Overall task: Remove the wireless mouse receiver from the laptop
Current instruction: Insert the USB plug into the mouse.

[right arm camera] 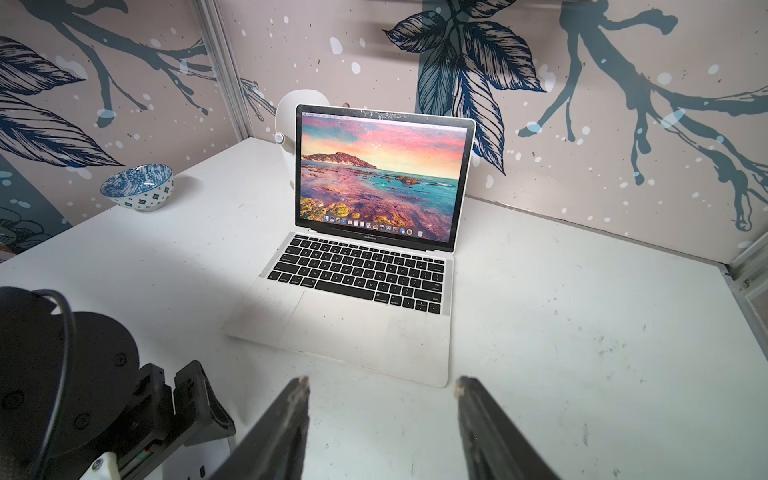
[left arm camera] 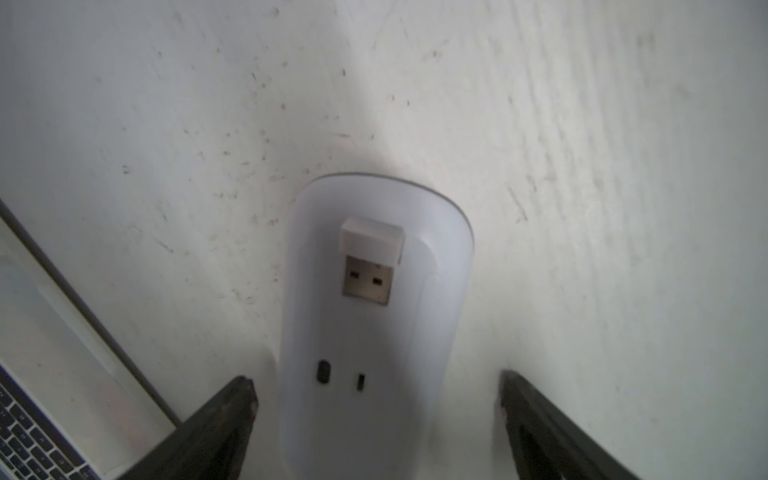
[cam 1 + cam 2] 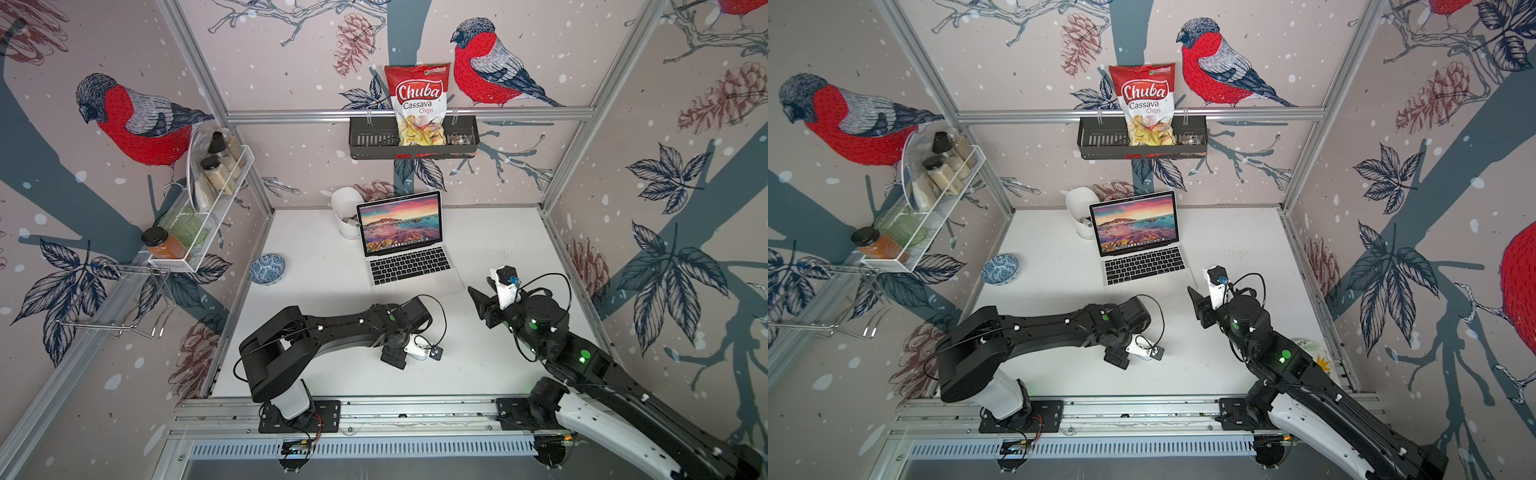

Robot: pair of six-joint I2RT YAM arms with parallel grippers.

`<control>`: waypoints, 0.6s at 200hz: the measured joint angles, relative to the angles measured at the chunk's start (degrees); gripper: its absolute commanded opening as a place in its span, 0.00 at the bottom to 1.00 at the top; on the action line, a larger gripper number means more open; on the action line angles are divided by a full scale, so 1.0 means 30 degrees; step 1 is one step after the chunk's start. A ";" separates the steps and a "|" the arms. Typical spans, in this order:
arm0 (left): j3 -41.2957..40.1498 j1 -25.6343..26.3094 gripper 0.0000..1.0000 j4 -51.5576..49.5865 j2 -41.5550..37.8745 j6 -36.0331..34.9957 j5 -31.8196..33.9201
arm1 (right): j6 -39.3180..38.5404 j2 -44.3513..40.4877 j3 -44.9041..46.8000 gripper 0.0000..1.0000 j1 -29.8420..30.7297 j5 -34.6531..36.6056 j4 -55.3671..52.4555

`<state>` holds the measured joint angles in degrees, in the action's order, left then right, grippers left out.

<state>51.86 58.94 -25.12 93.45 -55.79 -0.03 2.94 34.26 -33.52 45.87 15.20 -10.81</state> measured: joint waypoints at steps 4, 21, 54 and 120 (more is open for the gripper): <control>-0.0015 0.0000 0.96 0.0058 0.0015 0.0015 -0.0029 | 0.0000 -0.0007 0.0000 0.59 0.0000 0.0000 0.0000; -0.0022 0.0000 0.94 0.0226 0.0087 0.0044 -0.0168 | 0.0000 -0.0015 0.0000 0.59 -0.0051 0.0000 0.0000; -0.0007 0.0000 0.87 0.0707 0.0211 0.0175 -0.0561 | 0.0007 -0.0022 0.0000 0.59 -0.0131 -0.0007 0.0000; -0.0918 0.0007 0.85 0.1319 -0.0481 0.1086 -0.0481 | 0.0007 -0.0058 0.0007 0.59 -0.0160 -0.0066 0.0000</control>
<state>49.10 58.96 -21.17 92.01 -52.53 -1.48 2.96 34.09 -33.50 45.39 15.00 -10.81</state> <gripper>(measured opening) 0.847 0.588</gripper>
